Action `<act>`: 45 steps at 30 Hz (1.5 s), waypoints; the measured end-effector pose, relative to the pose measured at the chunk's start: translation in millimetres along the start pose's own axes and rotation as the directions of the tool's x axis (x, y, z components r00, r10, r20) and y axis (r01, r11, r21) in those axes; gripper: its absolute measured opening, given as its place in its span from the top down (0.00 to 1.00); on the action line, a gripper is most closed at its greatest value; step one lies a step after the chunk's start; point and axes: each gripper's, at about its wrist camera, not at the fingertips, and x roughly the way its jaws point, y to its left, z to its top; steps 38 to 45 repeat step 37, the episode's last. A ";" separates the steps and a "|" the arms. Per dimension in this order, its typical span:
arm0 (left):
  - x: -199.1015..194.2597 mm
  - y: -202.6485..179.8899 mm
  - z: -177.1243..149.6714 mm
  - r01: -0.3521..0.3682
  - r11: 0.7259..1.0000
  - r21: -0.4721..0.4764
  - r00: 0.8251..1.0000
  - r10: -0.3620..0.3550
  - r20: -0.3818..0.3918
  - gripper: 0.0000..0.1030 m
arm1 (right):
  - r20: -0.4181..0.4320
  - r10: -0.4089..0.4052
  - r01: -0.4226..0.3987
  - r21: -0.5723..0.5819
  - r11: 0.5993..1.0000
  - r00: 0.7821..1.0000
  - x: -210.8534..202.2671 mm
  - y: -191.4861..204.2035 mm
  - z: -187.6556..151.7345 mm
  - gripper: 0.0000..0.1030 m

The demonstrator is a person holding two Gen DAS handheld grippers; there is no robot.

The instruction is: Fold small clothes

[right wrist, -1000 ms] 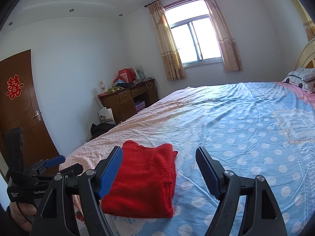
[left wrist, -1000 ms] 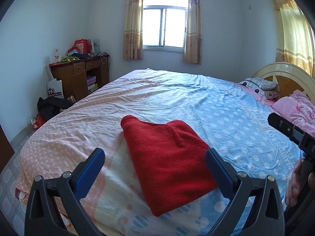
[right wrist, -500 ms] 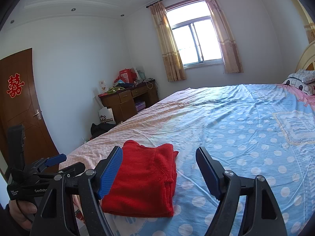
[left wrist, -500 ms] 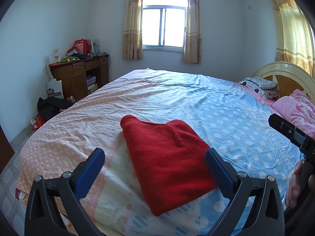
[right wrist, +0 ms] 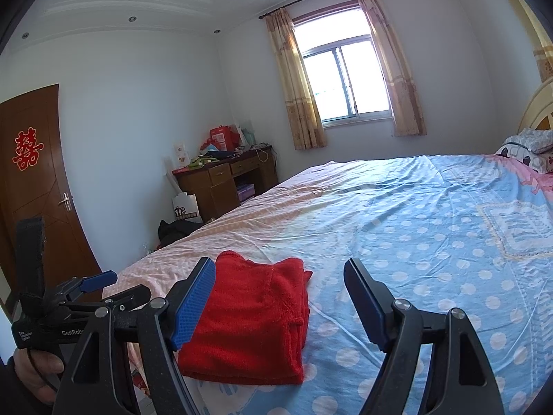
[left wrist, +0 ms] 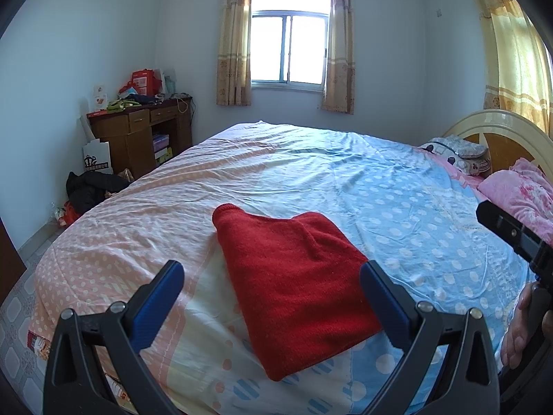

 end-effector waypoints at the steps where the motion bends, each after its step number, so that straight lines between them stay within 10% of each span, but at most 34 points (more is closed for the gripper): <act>1: -0.4 0.6 0.4 -0.001 1.000 -0.001 1.000 0.001 0.002 0.00 | 0.004 0.000 0.000 0.000 1.000 1.000 -0.9 0.4 0.3 0.25; 45: -13.7 22.2 15.3 -0.100 0.995 -0.012 0.992 0.101 0.080 0.00 | 0.038 0.031 -0.029 -0.067 0.997 0.999 -12.9 19.9 -1.1 0.24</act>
